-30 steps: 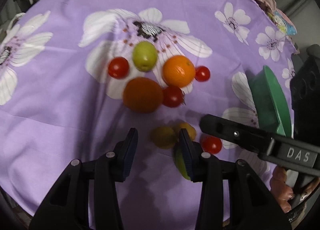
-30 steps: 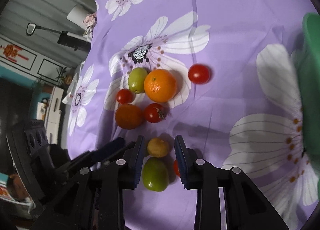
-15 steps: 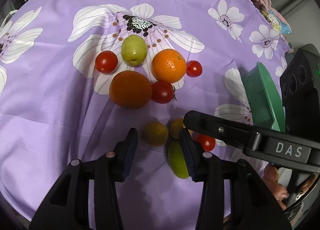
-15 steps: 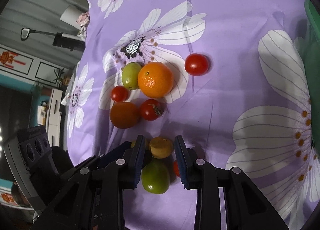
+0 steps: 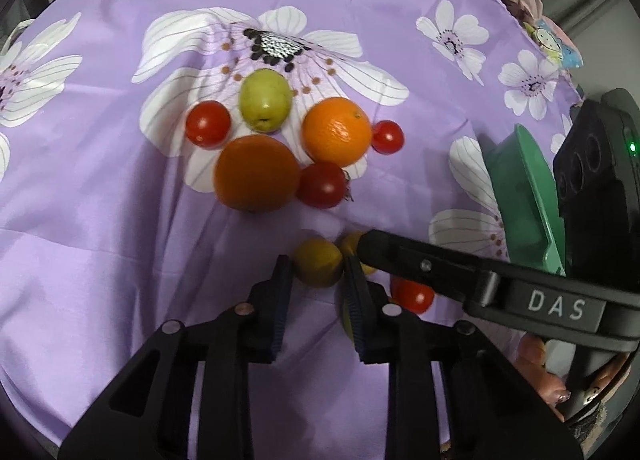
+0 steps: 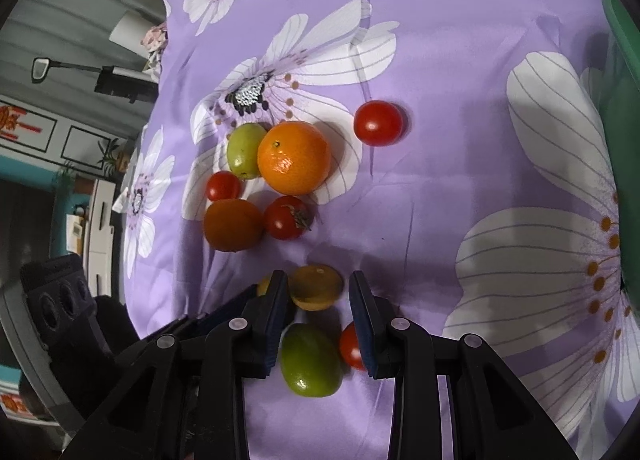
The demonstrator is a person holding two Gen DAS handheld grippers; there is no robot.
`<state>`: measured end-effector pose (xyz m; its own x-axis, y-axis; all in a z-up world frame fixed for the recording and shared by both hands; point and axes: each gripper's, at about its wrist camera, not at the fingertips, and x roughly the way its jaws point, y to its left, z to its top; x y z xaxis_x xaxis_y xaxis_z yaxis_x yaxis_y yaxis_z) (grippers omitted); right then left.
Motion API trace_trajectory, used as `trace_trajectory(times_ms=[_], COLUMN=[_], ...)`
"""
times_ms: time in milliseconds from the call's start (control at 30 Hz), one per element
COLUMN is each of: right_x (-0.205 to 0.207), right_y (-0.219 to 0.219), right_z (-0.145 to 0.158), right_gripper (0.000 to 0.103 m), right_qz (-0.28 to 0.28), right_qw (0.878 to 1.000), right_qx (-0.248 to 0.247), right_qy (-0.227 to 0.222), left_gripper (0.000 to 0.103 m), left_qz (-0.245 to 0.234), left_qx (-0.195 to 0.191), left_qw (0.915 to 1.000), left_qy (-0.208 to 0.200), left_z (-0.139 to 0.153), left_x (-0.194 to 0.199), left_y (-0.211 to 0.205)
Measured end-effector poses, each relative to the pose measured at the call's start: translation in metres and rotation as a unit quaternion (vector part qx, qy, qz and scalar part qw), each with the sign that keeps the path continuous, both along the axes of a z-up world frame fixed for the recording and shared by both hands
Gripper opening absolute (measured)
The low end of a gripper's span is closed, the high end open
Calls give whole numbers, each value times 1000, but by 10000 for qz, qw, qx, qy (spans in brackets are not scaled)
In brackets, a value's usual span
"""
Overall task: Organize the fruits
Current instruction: 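Close the right gripper on a small yellow fruit, then lift the small yellow fruit with the right gripper over the green bowl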
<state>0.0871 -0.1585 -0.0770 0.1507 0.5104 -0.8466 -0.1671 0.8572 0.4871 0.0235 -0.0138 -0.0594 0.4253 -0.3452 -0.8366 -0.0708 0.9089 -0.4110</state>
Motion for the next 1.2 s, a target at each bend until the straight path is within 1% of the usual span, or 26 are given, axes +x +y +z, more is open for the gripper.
trace_trajectory(times_ms=[67, 200, 467, 533, 567, 700, 767, 833, 933, 1000, 1133, 1200], right_x=[-1, -2, -2, -2, -3, -3, -1, -2, -2, -1, 2, 3], right_y=[2, 5, 10, 11, 11, 8, 4, 0, -8, -12, -19, -20], right_z=[-1, -1, -2, -1, 0, 0, 0, 4, 10, 13, 10, 9], right_gripper=[34, 34, 34, 32, 29, 29, 29, 29, 29, 29, 29, 29], right_qz=[34, 39, -26, -45, -54, -168, -240, -290, -445, -522, -643, -634], right_qw=[10000, 10000, 9999, 9998, 9998, 9997, 9996, 9994, 9982, 9969, 9931, 9928], right_qx=[2, -33, -45, -34, -10, 10, 69, 87, -113, -308, -780, -819], right_qy=[5, -62, -102, -172, -183, -181, -130, -182, -378, -507, -600, -599], left_gripper=[27, 29, 29, 29, 29, 29, 29, 28, 27, 27, 27, 28], left_qz=[7, 9, 25, 51, 50, 25, 46, 98, 203, 230, 185, 177], left_qx=[40, 276, 619, 581, 542, 437, 472, 478, 390, 411, 643, 739], left_qw=[10000, 9996, 9980, 9982, 9985, 9990, 9988, 9987, 9989, 9988, 9975, 9967], left_qy=[-9, -55, -124, -108, -86, -50, -92, -122, -130, -147, -237, -275], left_z=[1, 3, 3, 2, 0, -3, -3, -3, -4, -3, -2, -3], left_x=[0, -1, -2, 0, 1, 4, 5, 6, 8, 8, 7, 7], left_y=[0, 0, -1, -1, -1, -3, -5, -6, -5, -6, -14, -16])
